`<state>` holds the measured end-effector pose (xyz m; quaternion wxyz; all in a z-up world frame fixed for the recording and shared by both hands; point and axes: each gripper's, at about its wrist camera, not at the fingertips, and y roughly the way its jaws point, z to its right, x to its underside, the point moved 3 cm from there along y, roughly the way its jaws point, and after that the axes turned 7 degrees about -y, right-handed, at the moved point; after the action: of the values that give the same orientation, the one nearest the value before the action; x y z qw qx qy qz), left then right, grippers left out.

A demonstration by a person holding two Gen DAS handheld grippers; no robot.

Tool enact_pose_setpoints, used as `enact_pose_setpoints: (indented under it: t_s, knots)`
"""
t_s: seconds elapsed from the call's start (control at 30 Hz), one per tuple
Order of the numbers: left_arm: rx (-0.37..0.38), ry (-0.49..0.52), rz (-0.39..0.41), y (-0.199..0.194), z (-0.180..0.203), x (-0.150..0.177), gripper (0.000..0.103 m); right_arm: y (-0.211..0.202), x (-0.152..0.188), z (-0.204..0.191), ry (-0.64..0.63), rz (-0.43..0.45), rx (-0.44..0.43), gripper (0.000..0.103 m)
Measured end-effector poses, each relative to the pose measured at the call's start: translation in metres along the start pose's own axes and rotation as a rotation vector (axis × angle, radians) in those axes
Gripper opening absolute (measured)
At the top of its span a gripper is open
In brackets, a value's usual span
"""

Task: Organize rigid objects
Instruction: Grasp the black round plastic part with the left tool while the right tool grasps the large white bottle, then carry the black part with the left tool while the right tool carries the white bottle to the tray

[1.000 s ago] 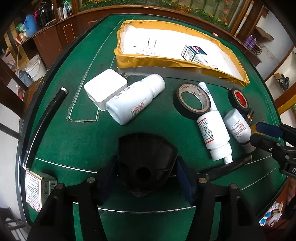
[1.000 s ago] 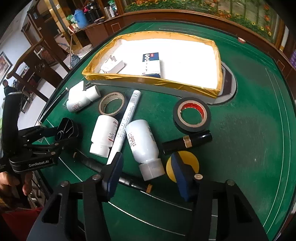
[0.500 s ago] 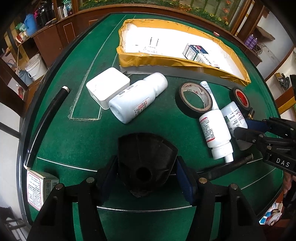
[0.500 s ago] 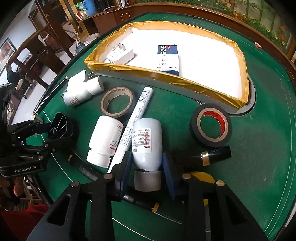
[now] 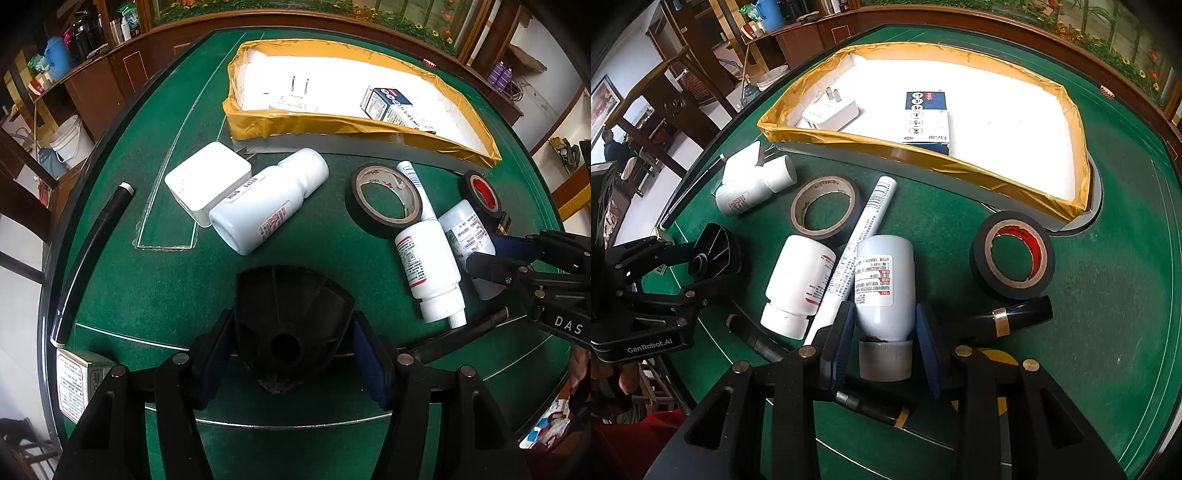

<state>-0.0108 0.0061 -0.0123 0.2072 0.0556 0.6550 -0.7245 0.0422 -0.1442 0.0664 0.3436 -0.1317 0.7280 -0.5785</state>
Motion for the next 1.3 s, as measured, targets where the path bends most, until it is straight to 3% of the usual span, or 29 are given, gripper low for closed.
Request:
enact_pose_setpoints:
  t_s: [0.87, 1.3]
  knots:
    - [-0.004, 0.013, 0.059, -0.024, 0.010, -0.013, 0.065, -0.022, 0.004, 0.006, 0.038, 0.040, -0.034, 0.033]
    - [0.037, 0.004, 0.095, -0.040, 0.016, -0.043, 0.065, -0.046, -0.003, 0.022, 0.096, 0.102, -0.030, 0.033]
